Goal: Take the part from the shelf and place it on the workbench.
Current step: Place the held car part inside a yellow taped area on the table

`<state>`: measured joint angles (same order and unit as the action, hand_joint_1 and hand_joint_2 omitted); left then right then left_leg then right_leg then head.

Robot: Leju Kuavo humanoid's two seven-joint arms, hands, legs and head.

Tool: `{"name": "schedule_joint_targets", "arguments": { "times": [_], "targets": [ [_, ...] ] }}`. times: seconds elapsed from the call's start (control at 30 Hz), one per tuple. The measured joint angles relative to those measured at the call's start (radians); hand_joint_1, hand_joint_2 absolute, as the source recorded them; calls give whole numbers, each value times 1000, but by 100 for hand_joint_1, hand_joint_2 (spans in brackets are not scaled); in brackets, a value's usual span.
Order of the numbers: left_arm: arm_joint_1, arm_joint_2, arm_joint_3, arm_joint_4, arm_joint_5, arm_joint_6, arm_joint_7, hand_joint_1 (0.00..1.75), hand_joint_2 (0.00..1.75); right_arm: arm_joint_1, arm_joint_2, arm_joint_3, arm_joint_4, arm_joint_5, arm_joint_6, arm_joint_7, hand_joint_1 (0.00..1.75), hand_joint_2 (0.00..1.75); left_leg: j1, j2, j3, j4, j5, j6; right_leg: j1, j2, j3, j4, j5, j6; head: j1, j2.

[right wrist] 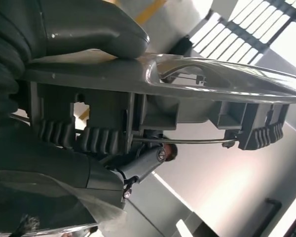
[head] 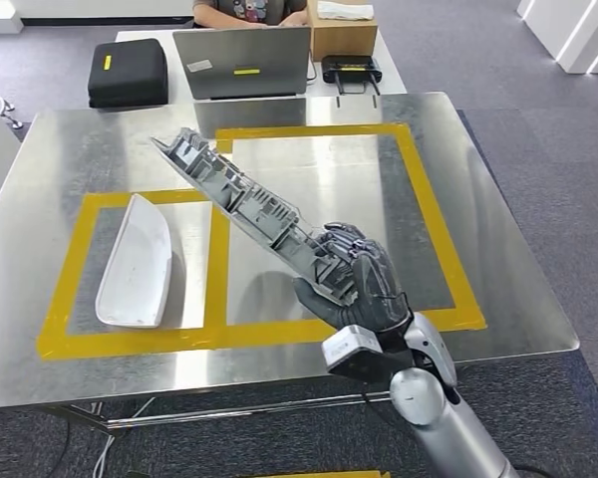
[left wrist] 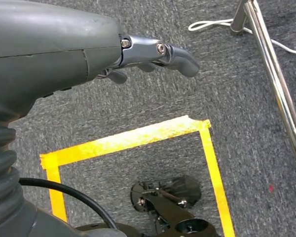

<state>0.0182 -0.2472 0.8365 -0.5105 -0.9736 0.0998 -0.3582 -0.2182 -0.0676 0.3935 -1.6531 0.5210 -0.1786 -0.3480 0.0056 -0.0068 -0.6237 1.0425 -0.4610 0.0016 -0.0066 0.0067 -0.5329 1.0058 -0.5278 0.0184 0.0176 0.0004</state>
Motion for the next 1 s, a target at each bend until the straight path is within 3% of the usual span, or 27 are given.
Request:
{"name": "schedule_joint_targets", "arguments": {
  "times": [0.1,0.27,0.57,0.7,1.0],
  "targets": [
    [-2,8,-4,7,14,-14,6,0,175,-72,-19,23,89,104,-16,72,175,175,-1,0,0,0,-1,5,-1,0,1,-4,2,4,0,0],
    [0,20,-5,18,28,-34,13,0,175,-187,-50,68,250,245,-17,160,175,175,-4,0,0,1,1,10,-4,-1,2,-5,2,21,0,0],
    [4,32,-3,39,40,-48,35,0,175,-406,-66,151,576,457,1,322,175,175,-2,0,0,1,3,10,-2,-1,0,-3,3,22,-1,0],
    [5,33,0,40,45,-72,58,0,175,-483,-64,187,700,501,32,350,0,0,-2,0,1,0,3,10,-2,-1,0,-2,3,22,-1,0],
    [3,38,15,60,62,-84,67,0,175,-571,-50,253,889,542,104,349,0,0,-2,0,0,0,3,10,-2,-1,0,-2,3,22,0,0]
  ]
}}
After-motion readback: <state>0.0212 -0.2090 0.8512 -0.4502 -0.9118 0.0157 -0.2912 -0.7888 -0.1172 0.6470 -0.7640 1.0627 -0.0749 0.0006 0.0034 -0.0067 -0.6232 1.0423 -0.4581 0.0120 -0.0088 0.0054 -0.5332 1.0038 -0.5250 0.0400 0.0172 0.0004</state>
